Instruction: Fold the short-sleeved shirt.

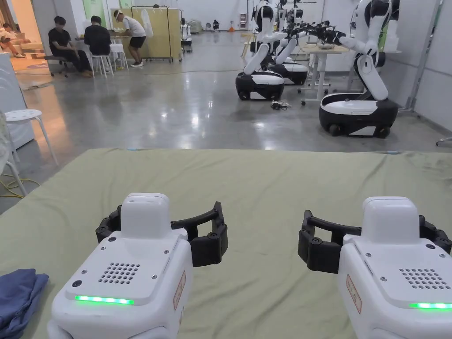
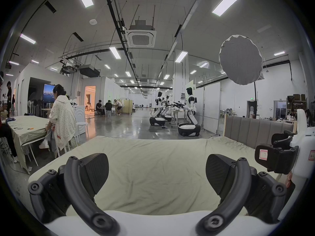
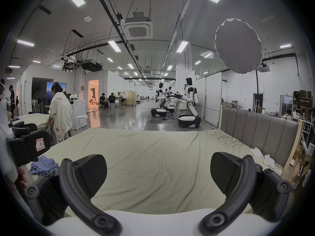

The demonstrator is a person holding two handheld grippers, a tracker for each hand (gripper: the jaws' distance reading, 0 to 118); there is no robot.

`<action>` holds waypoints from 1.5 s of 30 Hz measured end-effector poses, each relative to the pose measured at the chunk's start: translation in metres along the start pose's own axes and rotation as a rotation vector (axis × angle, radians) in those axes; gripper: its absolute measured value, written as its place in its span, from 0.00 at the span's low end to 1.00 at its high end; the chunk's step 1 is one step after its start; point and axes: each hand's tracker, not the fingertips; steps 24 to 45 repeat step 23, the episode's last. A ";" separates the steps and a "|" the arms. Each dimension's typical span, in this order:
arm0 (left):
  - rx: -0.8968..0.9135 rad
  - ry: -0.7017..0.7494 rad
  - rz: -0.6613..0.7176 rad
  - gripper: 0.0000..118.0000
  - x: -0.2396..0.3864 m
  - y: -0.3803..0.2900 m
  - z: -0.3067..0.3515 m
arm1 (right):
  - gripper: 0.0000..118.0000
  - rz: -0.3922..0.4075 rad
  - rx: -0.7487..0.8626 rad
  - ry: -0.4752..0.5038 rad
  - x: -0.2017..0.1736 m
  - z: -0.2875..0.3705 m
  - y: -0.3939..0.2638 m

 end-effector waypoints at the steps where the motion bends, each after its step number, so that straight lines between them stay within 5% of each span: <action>1: 0.000 0.000 0.000 0.95 0.000 0.000 0.000 | 1.00 -0.001 0.001 0.001 0.000 0.001 0.000; 14: 0.004 -0.005 0.005 0.95 0.000 0.002 0.003 | 1.00 -0.007 -0.008 -0.074 0.002 -0.003 0.005; 22: 0.000 -0.003 0.012 0.95 -0.002 0.000 0.003 | 1.00 -0.072 -0.036 -0.002 0.006 0.000 0.000; 45: -0.001 -0.002 0.013 0.95 -0.002 -0.001 0.003 | 1.00 -0.073 -0.038 0.000 0.005 0.001 0.000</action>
